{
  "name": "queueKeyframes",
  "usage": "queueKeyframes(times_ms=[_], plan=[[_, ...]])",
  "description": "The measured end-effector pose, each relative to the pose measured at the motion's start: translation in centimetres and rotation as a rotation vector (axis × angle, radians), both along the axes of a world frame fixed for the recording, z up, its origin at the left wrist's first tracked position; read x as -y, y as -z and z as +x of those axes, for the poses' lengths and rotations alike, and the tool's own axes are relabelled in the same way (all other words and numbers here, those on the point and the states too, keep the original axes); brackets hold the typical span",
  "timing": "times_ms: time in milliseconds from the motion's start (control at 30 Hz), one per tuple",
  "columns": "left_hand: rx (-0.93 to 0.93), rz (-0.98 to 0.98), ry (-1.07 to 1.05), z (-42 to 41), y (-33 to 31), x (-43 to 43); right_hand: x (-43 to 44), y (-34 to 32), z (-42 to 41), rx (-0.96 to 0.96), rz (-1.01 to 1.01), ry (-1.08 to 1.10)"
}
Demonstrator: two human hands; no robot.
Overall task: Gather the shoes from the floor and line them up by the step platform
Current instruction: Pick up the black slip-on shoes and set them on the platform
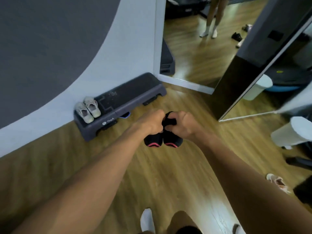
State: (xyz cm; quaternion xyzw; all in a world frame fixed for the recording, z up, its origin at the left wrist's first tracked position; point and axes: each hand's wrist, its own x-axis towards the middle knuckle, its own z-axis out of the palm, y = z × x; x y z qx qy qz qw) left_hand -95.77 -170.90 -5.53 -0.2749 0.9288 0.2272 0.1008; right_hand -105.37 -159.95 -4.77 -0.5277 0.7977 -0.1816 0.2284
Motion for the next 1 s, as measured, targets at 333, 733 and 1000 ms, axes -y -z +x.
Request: queueKeyframes(times_ms=[333,733,1000], plan=[[0.057,-0.004,-0.250,-2.1,2.6,14.1,16.6,2.8,-4.4,0.065,0.019,-0.267],[0.144,0.068,-0.413,-2.8,8.0,29.9,37.6,9.6,-6.0,-0.207,0.186,-0.627],[0.152,0.043,-0.546,-1.4,19.1,42.6,51.3,18.7,-4.9,-0.255,0.151,-0.646]])
